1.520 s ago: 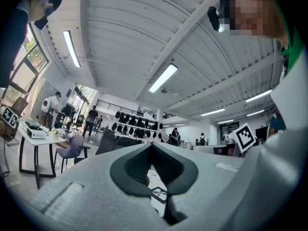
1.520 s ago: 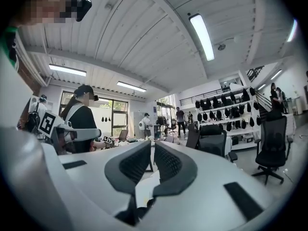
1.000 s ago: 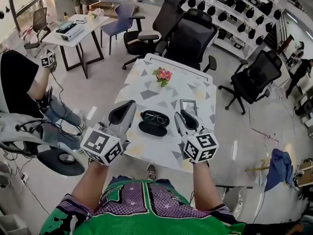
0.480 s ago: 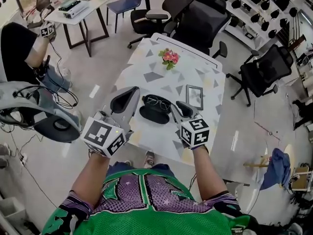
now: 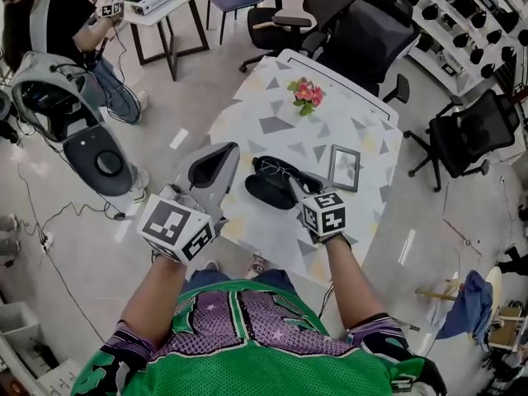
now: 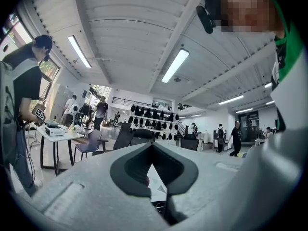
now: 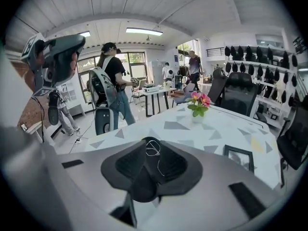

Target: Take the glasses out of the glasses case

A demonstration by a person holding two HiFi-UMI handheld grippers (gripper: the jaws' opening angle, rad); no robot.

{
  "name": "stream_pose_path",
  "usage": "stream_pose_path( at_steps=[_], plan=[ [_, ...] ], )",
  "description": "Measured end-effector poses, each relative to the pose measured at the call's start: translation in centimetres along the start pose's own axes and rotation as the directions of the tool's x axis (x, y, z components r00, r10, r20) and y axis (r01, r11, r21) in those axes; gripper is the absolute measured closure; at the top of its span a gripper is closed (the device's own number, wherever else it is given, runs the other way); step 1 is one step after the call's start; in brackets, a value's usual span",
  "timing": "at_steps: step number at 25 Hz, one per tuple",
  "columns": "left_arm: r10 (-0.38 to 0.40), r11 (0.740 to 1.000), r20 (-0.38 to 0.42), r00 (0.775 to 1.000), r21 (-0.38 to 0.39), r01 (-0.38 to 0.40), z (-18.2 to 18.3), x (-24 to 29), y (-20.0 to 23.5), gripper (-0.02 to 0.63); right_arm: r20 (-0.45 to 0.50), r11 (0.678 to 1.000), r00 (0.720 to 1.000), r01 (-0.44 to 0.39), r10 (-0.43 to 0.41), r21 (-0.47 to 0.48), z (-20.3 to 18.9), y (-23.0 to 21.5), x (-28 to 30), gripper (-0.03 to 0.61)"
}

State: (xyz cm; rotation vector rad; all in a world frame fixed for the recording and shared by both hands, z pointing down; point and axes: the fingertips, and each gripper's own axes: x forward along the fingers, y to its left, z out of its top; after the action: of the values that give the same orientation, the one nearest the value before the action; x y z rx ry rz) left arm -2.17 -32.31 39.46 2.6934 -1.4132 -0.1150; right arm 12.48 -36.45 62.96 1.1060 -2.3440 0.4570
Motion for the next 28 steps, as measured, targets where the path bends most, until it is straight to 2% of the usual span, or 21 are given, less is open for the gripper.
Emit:
stream_pose_path(
  at_steps=[7,12,22,28],
  plan=[
    [0.021,1.0,-0.03,0.999,-0.004,-0.022,-0.6,0.0,1.4,0.598,-0.081,0.998,0.996,-0.03,0.034,0.048,-2.7,-0.4,3.7,0.503],
    [0.035,0.999,-0.044,0.998,-0.014,-0.036,-1.2,-0.2,2.5,0.598,-0.138,0.998,0.99,-0.021,0.029,0.057,-4.6,-0.7,5.6,0.503],
    [0.062,0.998,-0.058,0.996,-0.016,-0.063,-1.5,-0.3,4.1,0.598,-0.232,1.0,0.973,0.015,-0.008,0.027,-6.3,-1.3,8.1,0.503],
    [0.071,0.997,-0.055,0.996,-0.025,-0.073,-1.7,-0.4,4.9,0.598,-0.32,1.0,0.947,0.027,-0.024,0.006,-7.0,-1.3,9.1,0.503]
  ],
)
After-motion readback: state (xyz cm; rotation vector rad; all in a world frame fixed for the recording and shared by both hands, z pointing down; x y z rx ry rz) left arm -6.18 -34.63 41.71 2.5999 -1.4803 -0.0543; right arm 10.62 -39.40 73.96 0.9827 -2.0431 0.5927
